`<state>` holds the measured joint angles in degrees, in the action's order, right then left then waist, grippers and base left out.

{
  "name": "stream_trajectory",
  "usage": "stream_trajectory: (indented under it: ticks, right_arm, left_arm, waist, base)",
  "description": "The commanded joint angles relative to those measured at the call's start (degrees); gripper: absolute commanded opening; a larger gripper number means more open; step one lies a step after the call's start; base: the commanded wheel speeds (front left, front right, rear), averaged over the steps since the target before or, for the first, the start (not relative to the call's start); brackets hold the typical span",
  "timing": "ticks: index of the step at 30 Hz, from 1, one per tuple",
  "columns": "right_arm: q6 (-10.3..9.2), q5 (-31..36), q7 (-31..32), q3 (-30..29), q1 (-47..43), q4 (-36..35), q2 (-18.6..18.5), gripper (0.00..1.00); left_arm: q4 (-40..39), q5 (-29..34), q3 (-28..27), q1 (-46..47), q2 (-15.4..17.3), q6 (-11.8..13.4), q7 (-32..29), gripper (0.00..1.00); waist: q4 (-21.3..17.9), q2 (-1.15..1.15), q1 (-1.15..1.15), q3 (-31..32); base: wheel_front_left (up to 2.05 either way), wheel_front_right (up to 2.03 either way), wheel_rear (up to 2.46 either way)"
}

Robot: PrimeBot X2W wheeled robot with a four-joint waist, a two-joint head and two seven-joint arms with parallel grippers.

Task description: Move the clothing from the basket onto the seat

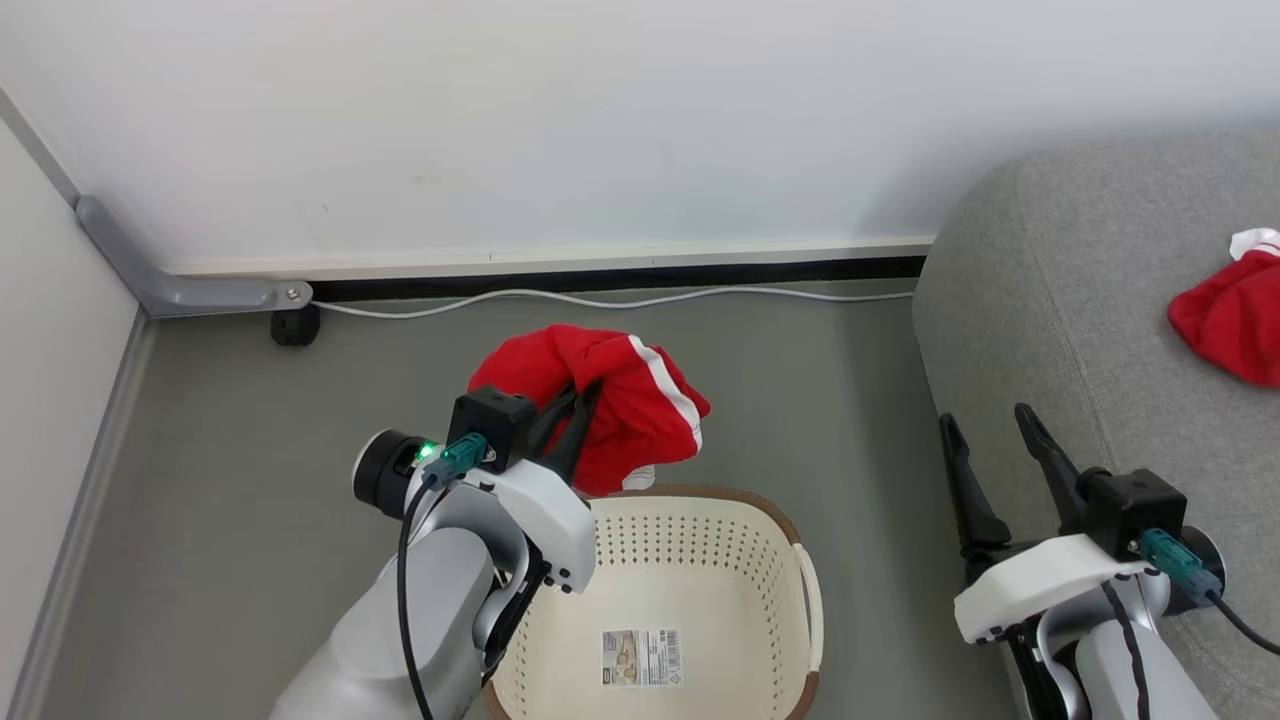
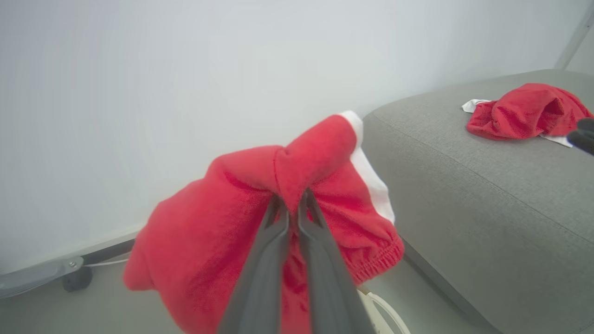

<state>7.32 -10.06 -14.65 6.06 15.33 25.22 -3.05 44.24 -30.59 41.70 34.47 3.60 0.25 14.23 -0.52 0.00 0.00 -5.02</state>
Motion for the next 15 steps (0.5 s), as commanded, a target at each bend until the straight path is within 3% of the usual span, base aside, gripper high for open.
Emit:
stream_trajectory:
  ticks: [1,15]
  right_arm:
    - [0.17,-0.1,-0.3,1.2,-0.1,-0.9,0.0,1.00]
    - [0.17,-0.6,-0.3,1.5,-2.4,0.3,0.0,1.00]
  left_arm:
    - [-2.7,0.7,-2.7,1.0,1.3,0.3,0.8,0.00]
    - [-14.0,0.0,-7.0,4.2,2.4,-0.3,0.3,0.00]
  waist:
    - [0.6,0.00,0.00,0.9]
    - [2.0,0.00,0.00,3.1]
  base:
    - [0.00,0.00,0.00]
    - [0.00,0.00,0.00]
